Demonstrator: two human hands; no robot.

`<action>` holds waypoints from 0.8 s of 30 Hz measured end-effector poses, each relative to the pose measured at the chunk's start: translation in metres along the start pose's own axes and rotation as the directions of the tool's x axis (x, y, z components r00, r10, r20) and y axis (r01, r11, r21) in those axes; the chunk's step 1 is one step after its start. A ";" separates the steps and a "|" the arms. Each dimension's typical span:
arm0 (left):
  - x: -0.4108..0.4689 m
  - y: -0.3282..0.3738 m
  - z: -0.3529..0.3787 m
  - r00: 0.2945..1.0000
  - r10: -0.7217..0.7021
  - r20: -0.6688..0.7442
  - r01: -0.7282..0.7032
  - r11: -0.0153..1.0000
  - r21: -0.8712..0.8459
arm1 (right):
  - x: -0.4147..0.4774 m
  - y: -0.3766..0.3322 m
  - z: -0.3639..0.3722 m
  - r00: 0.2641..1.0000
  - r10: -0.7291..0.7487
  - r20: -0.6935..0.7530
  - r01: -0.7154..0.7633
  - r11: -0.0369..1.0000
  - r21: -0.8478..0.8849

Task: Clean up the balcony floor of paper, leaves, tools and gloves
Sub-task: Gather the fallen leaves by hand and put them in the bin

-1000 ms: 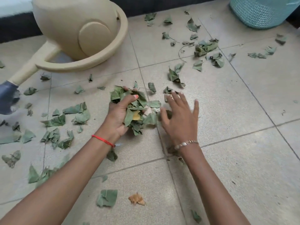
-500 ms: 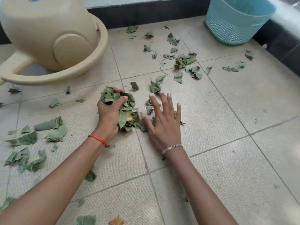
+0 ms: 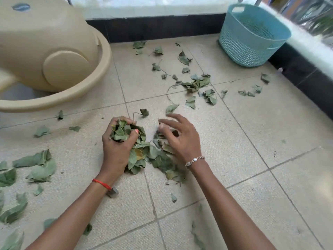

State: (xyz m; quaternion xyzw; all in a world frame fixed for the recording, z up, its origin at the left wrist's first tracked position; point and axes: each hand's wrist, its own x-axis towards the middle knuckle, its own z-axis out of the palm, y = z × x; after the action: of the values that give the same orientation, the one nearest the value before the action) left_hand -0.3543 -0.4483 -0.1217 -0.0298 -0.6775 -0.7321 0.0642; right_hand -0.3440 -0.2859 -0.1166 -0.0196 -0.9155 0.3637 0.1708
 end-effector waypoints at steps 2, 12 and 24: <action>-0.001 0.000 0.000 1.000 0.000 0.020 0.000 1.000 0.009 | 0.021 0.016 -0.002 0.998 0.034 -0.046 -0.036 0.999 -0.032; -0.001 0.003 0.002 1.000 -0.003 0.025 0.001 0.995 0.100 | 0.045 0.055 -0.017 0.991 0.128 -0.026 -0.130 0.945 -0.300; -0.002 0.004 0.002 1.000 0.000 0.027 -0.003 0.995 0.100 | 0.033 0.035 -0.004 0.946 0.045 0.320 0.010 0.986 -0.168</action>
State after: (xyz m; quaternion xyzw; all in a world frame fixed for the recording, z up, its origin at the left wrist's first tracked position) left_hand -0.3522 -0.4465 -0.1175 -0.0370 -0.7142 -0.6967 0.0569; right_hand -0.3768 -0.2520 -0.1274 0.0175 -0.9582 0.2851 0.0132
